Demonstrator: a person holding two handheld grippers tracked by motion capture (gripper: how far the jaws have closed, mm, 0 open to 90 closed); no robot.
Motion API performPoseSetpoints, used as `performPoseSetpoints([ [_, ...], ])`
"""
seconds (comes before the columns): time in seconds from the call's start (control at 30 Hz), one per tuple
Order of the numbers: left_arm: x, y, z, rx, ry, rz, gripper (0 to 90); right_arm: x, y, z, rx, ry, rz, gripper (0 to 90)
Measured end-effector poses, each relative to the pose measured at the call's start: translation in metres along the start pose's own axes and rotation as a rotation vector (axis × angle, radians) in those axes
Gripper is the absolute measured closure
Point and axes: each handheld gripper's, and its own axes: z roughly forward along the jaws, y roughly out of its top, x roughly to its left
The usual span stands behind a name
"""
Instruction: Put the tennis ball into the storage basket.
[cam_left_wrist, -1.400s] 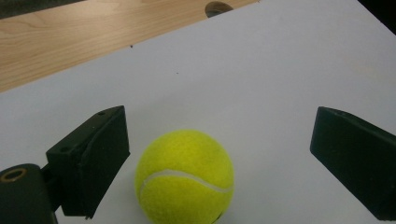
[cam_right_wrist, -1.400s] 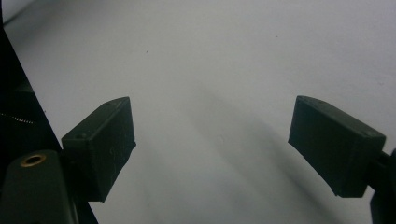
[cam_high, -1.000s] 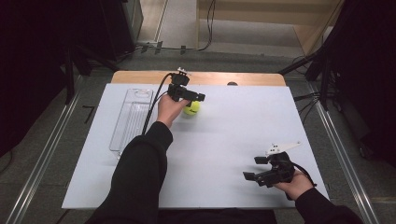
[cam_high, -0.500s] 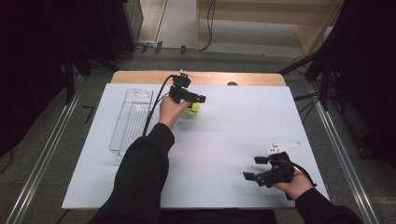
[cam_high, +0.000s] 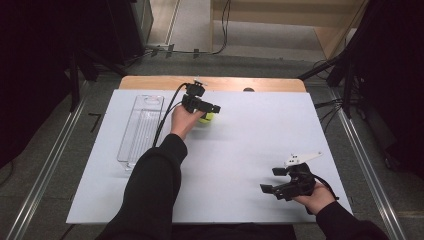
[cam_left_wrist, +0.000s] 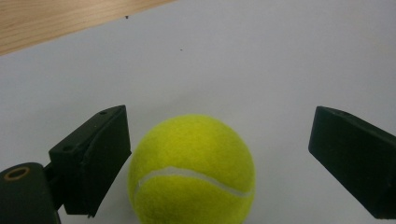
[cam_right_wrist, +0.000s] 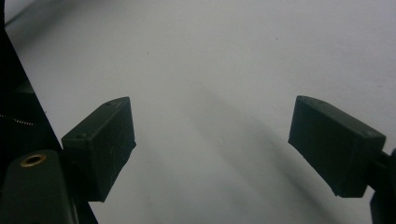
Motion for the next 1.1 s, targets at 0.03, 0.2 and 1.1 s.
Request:
performPoseSetpoints([
  [0.03,0.001,0.000,0.000,-0.001,-0.001,-0.005,5.8,0.000,0.000,0.000,-0.002,0.001,-0.003,12.5],
  [0.2,0.001,-0.002,0.003,0.009,0.000,-0.009,5.8,0.001,0.000,-0.001,-0.004,0.001,-0.006,12.5],
  [1.1,0.005,-0.020,0.018,0.051,0.022,-0.024,5.9,0.001,0.000,0.000,0.001,0.002,-0.006,12.5],
])
